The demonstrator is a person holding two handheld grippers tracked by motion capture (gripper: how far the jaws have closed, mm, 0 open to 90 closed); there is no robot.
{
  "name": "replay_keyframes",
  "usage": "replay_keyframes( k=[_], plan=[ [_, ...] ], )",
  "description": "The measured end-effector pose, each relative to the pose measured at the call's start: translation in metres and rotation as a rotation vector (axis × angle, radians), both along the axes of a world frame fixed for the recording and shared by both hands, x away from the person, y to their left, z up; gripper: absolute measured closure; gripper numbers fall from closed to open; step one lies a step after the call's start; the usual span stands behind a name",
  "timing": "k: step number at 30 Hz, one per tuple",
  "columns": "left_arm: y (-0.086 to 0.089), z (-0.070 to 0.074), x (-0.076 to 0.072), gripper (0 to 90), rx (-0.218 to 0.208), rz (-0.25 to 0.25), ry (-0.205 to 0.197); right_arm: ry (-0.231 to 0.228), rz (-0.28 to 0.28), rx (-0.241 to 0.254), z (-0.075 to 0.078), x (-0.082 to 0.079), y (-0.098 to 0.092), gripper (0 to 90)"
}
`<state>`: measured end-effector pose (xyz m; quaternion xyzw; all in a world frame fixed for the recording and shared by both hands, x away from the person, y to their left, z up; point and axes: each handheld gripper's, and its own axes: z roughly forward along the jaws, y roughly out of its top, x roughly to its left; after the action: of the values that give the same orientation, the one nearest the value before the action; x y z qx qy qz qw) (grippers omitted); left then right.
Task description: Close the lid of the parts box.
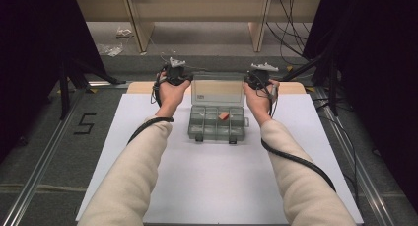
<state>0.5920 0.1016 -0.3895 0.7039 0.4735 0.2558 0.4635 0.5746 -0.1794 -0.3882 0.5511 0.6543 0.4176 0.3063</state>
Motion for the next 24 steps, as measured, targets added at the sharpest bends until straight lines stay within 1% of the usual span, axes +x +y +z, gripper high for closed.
replay_keyframes(
  k=[4,6,8,12,18,24],
  plan=[
    [0.001,0.001,-0.003,85.3,-0.003,0.001,0.004,-0.002,0.002,0.006,-0.001,-0.002,-0.001,88.3],
    [0.001,0.001,-0.004,85.6,-0.02,0.005,0.013,-0.007,0.003,0.005,0.0,-0.004,-0.001,88.3],
    [0.002,0.001,-0.006,85.9,-0.027,0.008,0.014,-0.009,0.003,0.004,0.0,-0.006,0.0,88.3],
    [0.002,0.002,-0.011,86.0,-0.012,-0.001,0.007,-0.013,0.009,0.0,0.0,-0.009,-0.001,88.3],
    [0.003,0.002,-0.017,86.0,-0.008,-0.005,-0.001,-0.017,0.011,-0.003,0.001,-0.015,0.0,88.4],
    [0.002,0.001,-0.023,86.2,0.002,-0.001,-0.019,-0.027,0.015,-0.007,0.0,-0.021,-0.001,88.4]
  ],
)
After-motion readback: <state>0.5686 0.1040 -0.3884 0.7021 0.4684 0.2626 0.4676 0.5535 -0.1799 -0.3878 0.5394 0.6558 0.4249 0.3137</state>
